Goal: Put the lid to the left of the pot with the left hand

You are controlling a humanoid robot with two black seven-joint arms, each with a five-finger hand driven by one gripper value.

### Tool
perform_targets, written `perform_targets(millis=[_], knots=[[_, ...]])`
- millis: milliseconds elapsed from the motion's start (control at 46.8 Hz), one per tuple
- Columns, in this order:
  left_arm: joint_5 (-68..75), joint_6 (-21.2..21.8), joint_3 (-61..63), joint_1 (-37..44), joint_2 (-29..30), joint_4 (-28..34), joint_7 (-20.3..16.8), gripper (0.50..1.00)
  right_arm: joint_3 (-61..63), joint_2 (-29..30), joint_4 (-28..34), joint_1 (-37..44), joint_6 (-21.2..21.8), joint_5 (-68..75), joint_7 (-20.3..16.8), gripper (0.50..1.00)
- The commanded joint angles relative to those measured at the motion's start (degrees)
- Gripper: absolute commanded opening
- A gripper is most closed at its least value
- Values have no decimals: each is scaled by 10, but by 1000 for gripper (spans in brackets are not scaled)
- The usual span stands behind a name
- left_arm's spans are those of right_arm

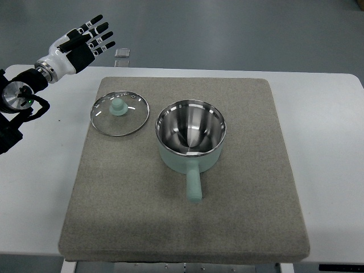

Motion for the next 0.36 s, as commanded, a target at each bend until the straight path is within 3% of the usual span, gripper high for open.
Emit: perform_targets(millis=[0, 342], knots=[[1, 0, 1, 7, -6, -1, 0, 1000, 0, 0, 0, 0, 0, 0, 0, 921], [4, -1, 4, 20, -6, -2, 0, 1000, 0, 0, 6, 0, -2, 0, 5, 923]])
